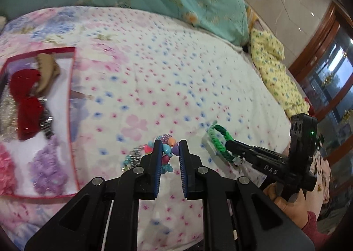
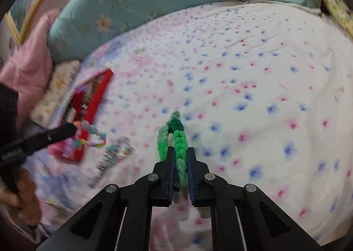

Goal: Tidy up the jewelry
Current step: 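Carry the keychain and beaded bracelet into the red box and open both tools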

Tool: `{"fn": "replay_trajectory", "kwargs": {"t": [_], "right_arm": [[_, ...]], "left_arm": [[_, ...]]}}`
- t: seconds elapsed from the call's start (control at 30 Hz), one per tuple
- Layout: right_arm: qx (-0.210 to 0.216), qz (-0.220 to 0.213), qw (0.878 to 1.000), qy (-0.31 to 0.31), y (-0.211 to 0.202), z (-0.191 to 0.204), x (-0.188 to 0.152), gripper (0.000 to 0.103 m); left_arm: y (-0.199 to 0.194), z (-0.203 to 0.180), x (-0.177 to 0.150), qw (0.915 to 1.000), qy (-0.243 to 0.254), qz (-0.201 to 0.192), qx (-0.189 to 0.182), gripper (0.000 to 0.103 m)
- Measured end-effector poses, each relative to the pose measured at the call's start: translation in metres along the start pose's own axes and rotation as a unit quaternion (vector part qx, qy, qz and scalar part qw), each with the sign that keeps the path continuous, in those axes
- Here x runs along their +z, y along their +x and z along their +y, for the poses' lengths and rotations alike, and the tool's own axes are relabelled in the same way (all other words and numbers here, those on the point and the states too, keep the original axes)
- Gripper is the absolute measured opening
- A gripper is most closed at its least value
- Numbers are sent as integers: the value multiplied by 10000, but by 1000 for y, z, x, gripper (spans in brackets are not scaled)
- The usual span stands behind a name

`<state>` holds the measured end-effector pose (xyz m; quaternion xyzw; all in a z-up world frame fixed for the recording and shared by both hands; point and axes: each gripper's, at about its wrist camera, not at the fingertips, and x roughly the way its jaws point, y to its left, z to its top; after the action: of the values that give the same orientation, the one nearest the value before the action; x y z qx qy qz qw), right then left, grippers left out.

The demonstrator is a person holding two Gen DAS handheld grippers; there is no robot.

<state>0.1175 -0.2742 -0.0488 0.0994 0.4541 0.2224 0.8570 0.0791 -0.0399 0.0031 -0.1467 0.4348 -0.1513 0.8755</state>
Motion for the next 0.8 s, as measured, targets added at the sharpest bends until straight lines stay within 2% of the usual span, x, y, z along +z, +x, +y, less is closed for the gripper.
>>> {"fn": "replay_trajectory", "kwargs": {"t": [0.2, 0.43, 0.8], "right_arm": [[632, -46, 9977, 243, -6, 16, 3, 10], [1177, 116, 9930, 51, 3, 60, 4, 10], [1619, 403, 9845, -547, 31, 140, 5, 10]], "left_arm": [[-32, 27, -6, 9992, -265, -276, 139, 13], [-67, 62, -17, 9956, -645, -577, 355, 13], [-121, 128, -29, 9833, -1305, -1082, 666, 13]]}}
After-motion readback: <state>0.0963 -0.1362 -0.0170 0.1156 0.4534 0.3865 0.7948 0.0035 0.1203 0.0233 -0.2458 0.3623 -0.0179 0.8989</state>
